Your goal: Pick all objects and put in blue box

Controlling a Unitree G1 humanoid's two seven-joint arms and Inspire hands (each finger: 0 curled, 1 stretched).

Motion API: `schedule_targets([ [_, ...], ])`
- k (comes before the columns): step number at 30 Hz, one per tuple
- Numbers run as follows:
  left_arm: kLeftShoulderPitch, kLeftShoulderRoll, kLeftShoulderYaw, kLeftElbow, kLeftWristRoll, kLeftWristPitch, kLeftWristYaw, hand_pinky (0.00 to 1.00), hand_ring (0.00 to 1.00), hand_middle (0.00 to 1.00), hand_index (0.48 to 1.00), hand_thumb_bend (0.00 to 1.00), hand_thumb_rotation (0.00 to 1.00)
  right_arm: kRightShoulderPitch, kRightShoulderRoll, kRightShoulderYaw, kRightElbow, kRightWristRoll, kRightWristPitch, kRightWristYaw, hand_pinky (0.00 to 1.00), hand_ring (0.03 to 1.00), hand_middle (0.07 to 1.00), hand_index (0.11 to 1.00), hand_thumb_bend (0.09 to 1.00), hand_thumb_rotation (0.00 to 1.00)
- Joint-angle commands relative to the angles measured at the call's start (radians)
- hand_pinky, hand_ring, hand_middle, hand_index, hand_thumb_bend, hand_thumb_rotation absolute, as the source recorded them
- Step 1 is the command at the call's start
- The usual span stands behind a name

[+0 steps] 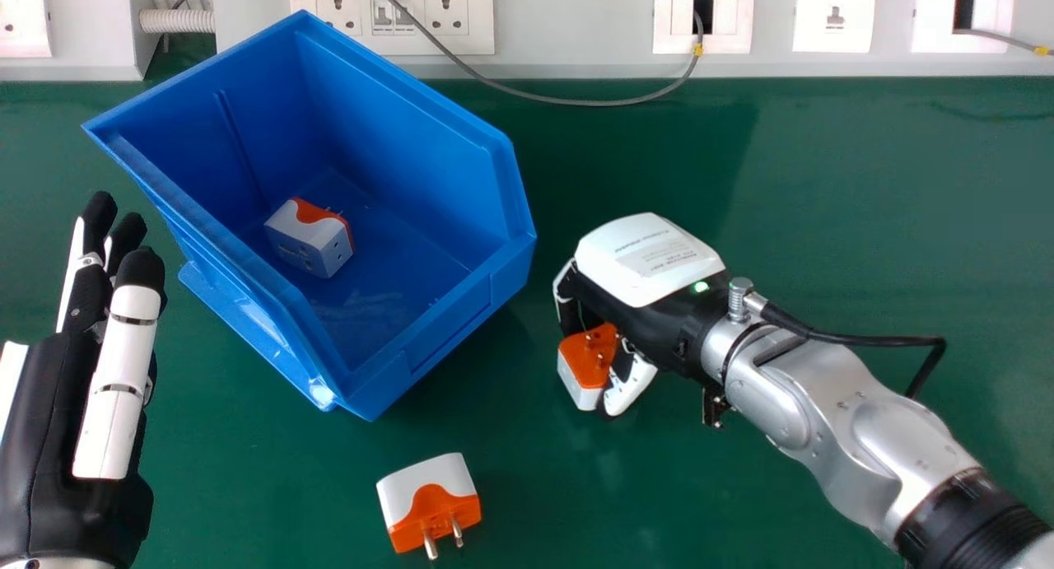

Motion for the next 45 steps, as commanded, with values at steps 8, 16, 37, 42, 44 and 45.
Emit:
schedule_targets([
  [8,0.000,0.006,0.006,-0.014,-0.007,-0.009,-0.004,1.00,1.00,1.00,1.000,0.48,0.85,0.033,-0.021,-0.046,-0.111,0.012,-0.005,0.028,0.34,0.443,0.506,0.469,0.498,0.00],
  [16,0.002,0.005,0.002,-0.025,-0.004,-0.002,0.001,1.00,1.00,1.00,1.000,0.48,0.85,0.121,-0.072,-0.107,-0.315,0.038,-0.033,0.083,0.34,0.442,0.514,0.473,0.498,0.00],
  [37,-0.024,0.011,0.002,-0.007,0.003,0.004,0.005,1.00,1.00,1.00,1.000,0.47,0.85,0.213,-0.059,-0.276,-0.807,0.189,-0.062,0.251,0.33,0.440,0.529,0.486,0.495,0.00],
  [42,-0.034,0.012,0.001,-0.009,0.004,0.012,0.007,1.00,1.00,1.00,1.000,0.47,0.85,0.145,0.001,-0.267,-0.772,0.192,-0.096,0.226,0.33,0.435,0.534,0.488,0.494,0.00],
  [44,-0.038,0.012,0.001,-0.007,0.006,0.013,0.007,1.00,1.00,1.00,1.000,0.47,0.85,0.107,0.034,-0.255,-0.728,0.186,-0.114,0.207,0.33,0.435,0.537,0.492,0.493,0.00],
  [45,-0.039,0.012,0.001,-0.006,0.007,0.014,0.007,1.00,1.00,1.00,1.000,0.47,0.85,0.091,0.047,-0.250,-0.709,0.183,-0.121,0.199,0.33,0.435,0.537,0.492,0.493,0.00],
])
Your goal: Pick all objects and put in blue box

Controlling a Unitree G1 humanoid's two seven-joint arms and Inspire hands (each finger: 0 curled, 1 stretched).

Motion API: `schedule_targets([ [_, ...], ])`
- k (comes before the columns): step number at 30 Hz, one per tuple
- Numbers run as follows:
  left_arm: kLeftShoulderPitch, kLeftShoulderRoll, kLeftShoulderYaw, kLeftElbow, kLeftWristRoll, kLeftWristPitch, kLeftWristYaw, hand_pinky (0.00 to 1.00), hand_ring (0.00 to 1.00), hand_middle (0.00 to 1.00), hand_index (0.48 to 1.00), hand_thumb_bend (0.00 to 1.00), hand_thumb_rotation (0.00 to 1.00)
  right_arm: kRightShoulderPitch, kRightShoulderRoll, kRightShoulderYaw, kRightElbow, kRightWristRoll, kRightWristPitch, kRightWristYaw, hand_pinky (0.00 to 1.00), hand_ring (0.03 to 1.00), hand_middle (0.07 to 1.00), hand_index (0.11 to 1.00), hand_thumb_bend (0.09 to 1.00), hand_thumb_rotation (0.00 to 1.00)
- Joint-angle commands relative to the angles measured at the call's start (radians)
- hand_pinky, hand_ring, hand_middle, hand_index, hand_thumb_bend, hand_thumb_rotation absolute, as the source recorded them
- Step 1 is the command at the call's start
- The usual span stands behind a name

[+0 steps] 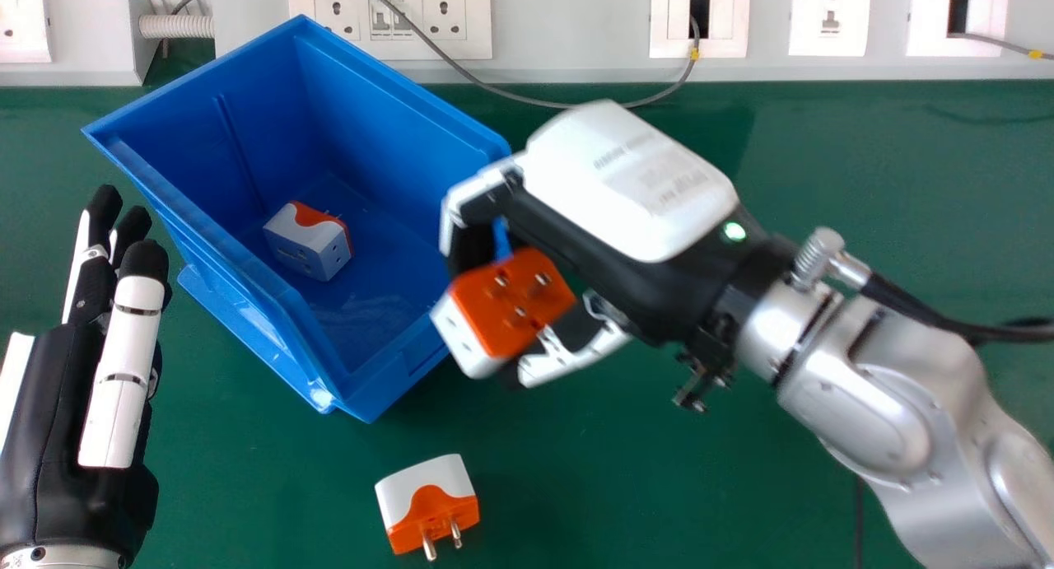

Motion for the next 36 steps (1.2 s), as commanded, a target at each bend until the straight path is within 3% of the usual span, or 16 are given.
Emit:
schedule_targets([
  [1,-0.011,0.010,0.003,-0.009,0.005,-0.008,0.002,1.00,1.00,1.00,1.000,0.47,0.85,-0.073,0.037,0.005,0.035,0.008,-0.027,-0.039,0.33,0.436,0.537,0.494,0.493,0.00],
  [10,-0.018,0.014,0.007,0.003,0.002,-0.017,-0.005,1.00,1.00,1.00,1.000,0.47,0.86,-0.263,0.134,0.057,0.278,-0.062,-0.064,-0.117,0.33,0.443,0.538,0.517,0.491,0.00],
  [21,-0.024,0.018,0.015,0.019,-0.002,-0.034,-0.020,1.00,1.00,1.00,1.000,0.47,0.86,-0.554,0.293,0.145,0.697,-0.186,0.069,-0.218,0.33,0.449,0.547,0.508,0.490,0.00],
  [28,-0.019,0.016,0.017,0.022,-0.002,-0.043,-0.029,1.00,1.00,1.00,1.000,0.47,0.86,-0.712,0.379,0.200,1.028,-0.204,0.072,-0.361,0.33,0.448,0.540,0.506,0.492,0.00],
  [31,-0.013,0.013,0.016,0.019,-0.003,-0.046,-0.028,1.00,1.00,1.00,1.000,0.47,0.86,-0.779,0.419,0.225,1.173,-0.209,0.067,-0.417,0.34,0.449,0.534,0.497,0.493,0.00],
  [36,-0.011,0.002,0.006,0.026,0.007,-0.056,-0.023,1.00,1.00,1.00,1.000,0.46,0.86,-0.851,0.492,0.264,1.395,-0.208,0.066,-0.522,0.34,0.447,0.524,0.492,0.495,0.00],
])
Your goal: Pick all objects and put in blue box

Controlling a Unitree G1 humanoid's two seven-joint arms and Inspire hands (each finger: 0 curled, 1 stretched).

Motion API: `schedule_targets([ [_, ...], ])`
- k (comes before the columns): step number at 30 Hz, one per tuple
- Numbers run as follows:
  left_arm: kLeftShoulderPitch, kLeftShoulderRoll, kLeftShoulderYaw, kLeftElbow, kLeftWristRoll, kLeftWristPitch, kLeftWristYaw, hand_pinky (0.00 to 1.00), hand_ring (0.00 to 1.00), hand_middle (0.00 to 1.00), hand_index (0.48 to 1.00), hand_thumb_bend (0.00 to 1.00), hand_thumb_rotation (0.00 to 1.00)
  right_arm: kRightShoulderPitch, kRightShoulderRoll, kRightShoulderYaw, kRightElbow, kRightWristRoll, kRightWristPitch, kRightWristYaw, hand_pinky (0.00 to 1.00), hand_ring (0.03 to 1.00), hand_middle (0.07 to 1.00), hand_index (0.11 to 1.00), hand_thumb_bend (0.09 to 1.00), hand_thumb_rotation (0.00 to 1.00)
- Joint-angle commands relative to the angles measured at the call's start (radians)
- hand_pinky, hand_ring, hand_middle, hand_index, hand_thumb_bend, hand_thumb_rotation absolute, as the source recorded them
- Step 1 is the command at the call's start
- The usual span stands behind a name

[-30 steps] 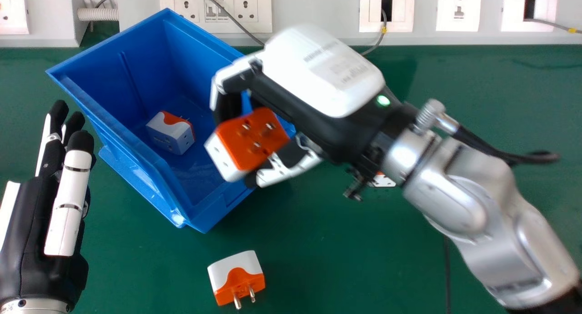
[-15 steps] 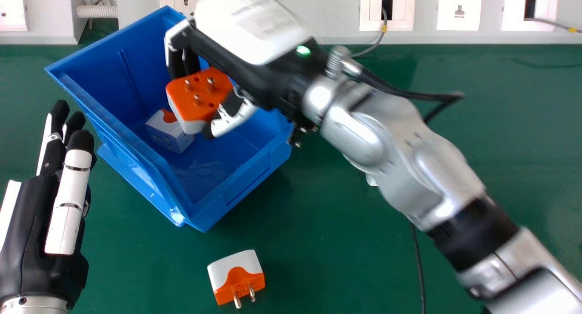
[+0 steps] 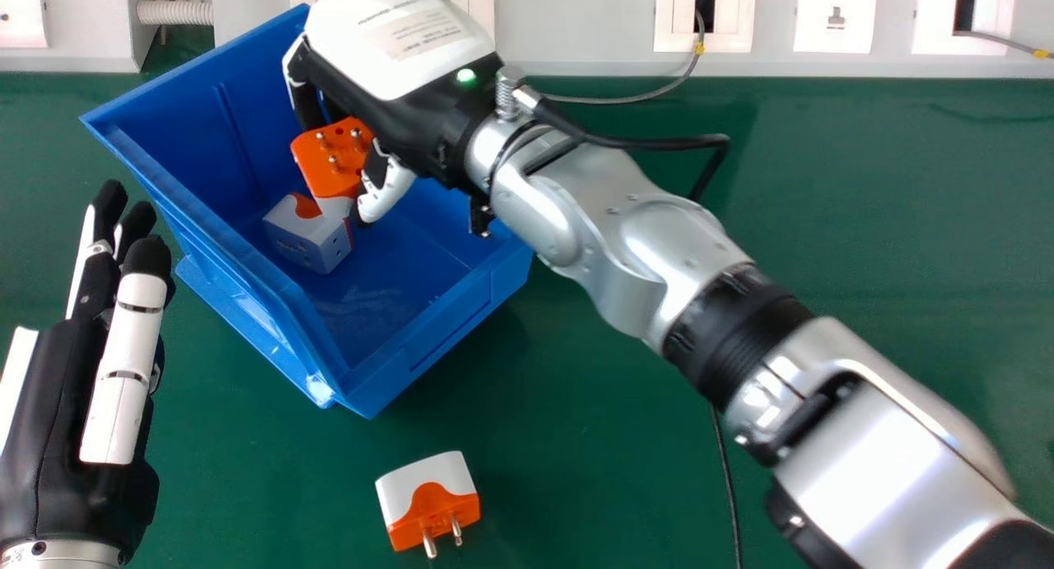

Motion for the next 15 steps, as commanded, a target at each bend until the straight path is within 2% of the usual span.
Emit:
schedule_targets([
  [1,0.006,-0.004,-0.005,-0.011,0.009,-0.032,0.003,1.00,1.00,1.00,1.000,0.46,0.86,-0.073,0.034,0.013,0.057,0.004,-0.011,-0.061,0.35,0.450,0.515,0.485,0.496,0.00],
  [7,0.018,-0.016,-0.019,-0.033,0.017,-0.033,0.017,1.00,0.99,0.99,1.000,0.46,0.86,-0.065,0.075,0.039,0.157,0.010,-0.024,-0.123,0.37,0.454,0.500,0.465,0.498,0.00],
  [12,0.021,-0.028,-0.030,-0.033,0.029,-0.045,0.029,0.99,0.99,0.98,1.000,0.46,0.86,-0.042,0.082,0.092,0.195,-0.015,-0.022,-0.172,0.37,0.456,0.514,0.461,0.498,0.00],
  [15,0.025,-0.035,-0.031,-0.036,0.033,-0.053,0.033,0.99,0.99,0.98,1.000,0.46,0.86,-0.017,0.077,0.136,0.207,-0.041,-0.015,-0.213,0.37,0.448,0.508,0.476,0.497,0.00],
])
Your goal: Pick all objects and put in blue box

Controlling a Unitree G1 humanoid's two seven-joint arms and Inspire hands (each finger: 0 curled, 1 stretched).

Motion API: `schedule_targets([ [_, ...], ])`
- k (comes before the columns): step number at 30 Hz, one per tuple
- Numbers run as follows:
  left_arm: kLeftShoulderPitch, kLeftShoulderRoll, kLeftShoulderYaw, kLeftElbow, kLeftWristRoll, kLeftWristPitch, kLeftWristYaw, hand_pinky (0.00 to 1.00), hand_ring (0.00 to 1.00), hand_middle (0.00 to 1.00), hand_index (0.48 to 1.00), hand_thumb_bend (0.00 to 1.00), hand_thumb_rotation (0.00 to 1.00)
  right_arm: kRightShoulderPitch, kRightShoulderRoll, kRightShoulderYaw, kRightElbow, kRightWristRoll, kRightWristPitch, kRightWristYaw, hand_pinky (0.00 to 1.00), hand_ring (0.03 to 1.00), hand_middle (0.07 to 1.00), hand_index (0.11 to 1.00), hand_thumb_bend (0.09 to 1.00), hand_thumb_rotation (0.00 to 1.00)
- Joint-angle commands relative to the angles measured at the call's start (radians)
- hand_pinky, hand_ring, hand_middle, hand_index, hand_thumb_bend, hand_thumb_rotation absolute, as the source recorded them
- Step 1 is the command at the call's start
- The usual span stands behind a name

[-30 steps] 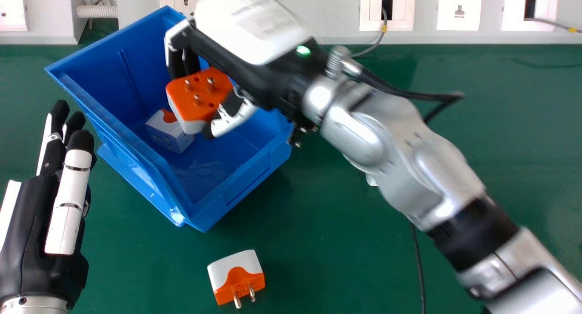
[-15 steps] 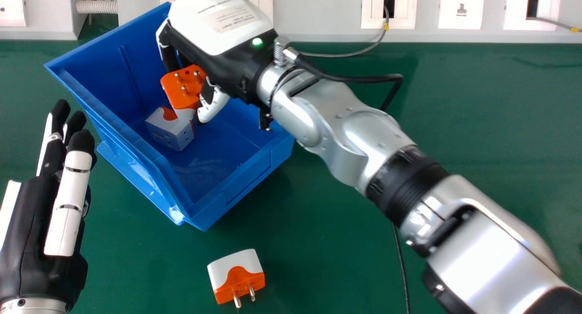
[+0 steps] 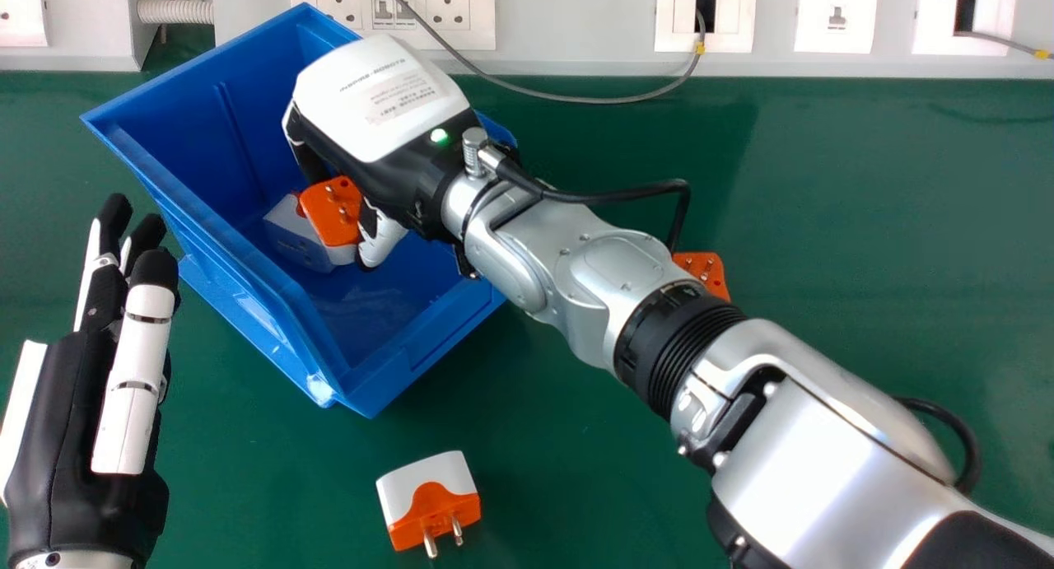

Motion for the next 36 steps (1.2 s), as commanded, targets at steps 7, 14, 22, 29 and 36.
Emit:
schedule_targets([
  [7,0.021,-0.015,-0.011,-0.050,0.020,-0.039,0.021,0.96,0.98,0.98,1.000,0.45,0.86,0.033,-0.001,0.036,-0.007,-0.001,-0.002,-0.025,0.35,0.436,0.517,0.510,0.495,0.00],
  [14,0.036,-0.021,-0.018,-0.067,0.024,-0.034,0.036,0.96,0.98,0.97,1.000,0.45,0.86,0.045,-0.007,0.050,-0.005,-0.009,-0.002,-0.026,0.36,0.427,0.509,0.506,0.497,0.00],
  [22,0.049,-0.019,-0.025,-0.080,0.027,-0.021,0.052,0.95,0.98,0.97,1.000,0.44,0.86,0.061,-0.008,0.028,-0.010,0.028,-0.011,0.018,0.39,0.419,0.500,0.507,0.499,0.00],
  [29,0.053,-0.019,-0.026,-0.077,0.022,-0.027,0.049,0.96,0.98,0.98,1.000,0.44,0.86,0.076,-0.014,0.035,-0.012,0.022,0.001,-0.009,0.38,0.433,0.505,0.470,0.500,0.00],
  [36,0.062,-0.022,-0.028,-0.087,0.017,-0.028,0.049,0.96,0.98,0.98,1.000,0.44,0.86,0.084,-0.016,0.023,-0.010,0.037,-0.001,-0.005,0.36,0.444,0.504,0.455,0.500,0.00],
])
